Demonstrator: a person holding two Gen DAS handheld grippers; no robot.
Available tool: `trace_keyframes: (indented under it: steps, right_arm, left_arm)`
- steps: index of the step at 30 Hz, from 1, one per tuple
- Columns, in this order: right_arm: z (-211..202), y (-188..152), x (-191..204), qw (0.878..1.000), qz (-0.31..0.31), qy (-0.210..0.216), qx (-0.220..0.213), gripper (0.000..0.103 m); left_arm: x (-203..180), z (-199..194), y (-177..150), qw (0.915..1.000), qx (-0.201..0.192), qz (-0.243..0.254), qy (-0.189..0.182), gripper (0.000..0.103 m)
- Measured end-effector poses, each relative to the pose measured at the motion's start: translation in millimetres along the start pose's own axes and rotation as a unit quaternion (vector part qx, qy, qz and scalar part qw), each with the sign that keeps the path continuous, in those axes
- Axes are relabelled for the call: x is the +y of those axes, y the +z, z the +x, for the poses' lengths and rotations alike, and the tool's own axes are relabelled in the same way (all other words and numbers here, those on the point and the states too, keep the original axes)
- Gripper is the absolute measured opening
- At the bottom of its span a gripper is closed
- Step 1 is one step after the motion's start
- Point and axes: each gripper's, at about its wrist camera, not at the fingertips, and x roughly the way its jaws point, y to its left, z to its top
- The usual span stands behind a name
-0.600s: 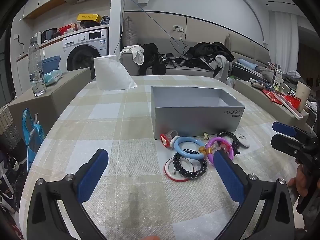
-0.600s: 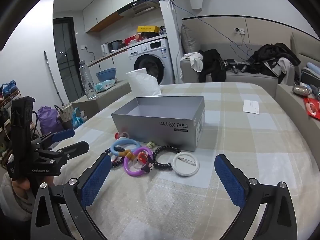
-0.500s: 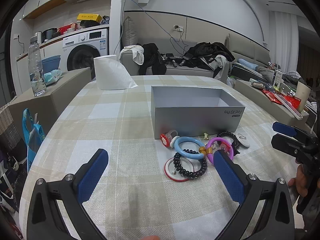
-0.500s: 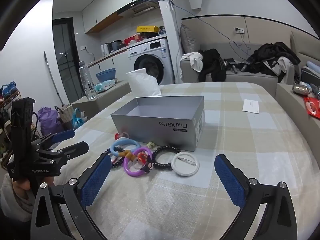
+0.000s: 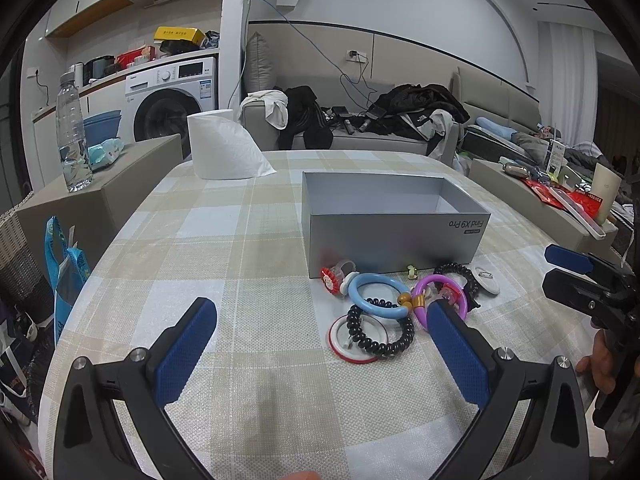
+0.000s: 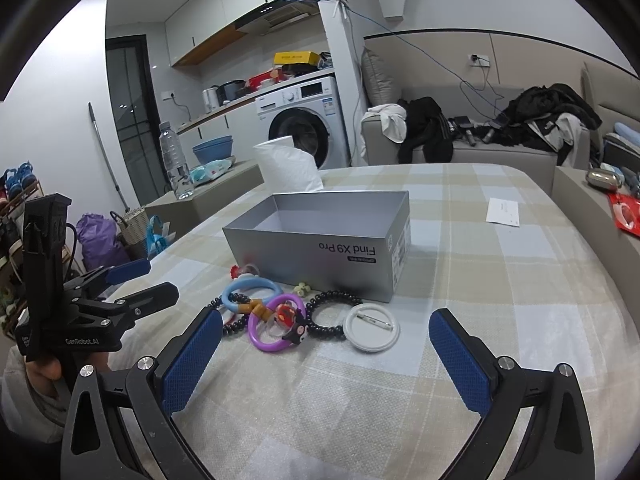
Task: Organize jewelry
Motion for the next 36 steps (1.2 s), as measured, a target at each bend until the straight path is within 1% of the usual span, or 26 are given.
trace_keyframes:
  steps: [26, 31, 34, 36]
  right_arm:
    - [0.3, -0.8, -1.1, 1.000, 0.002, -0.004, -0.002, 0.103]
    - [4.0, 1.4, -3.5, 1.000, 0.013, -0.008, 0.008, 0.103]
    - [7.2, 4.3, 0.7, 0.999, 0.001, -0.033, 0.026, 0.103]
    - [7.6, 5.8, 3.5, 0.998, -0.005, -0.053, 0.017, 0.103]
  left_arm:
    - [0.8, -0.1, 0.1, 1.0000, 0.002, 0.000, 0.000, 0.102]
    - [2.8, 3.6, 1.6, 0.9998, 0.013, -0.010, 0.014, 0.102]
    - [1.6, 5.2, 2.9, 0.9996, 0.018, -0.009, 0.021, 0.102]
    - [-1.7, 5.8, 3.7, 0.9996, 0.021, 0.000, 0.018, 0.102]
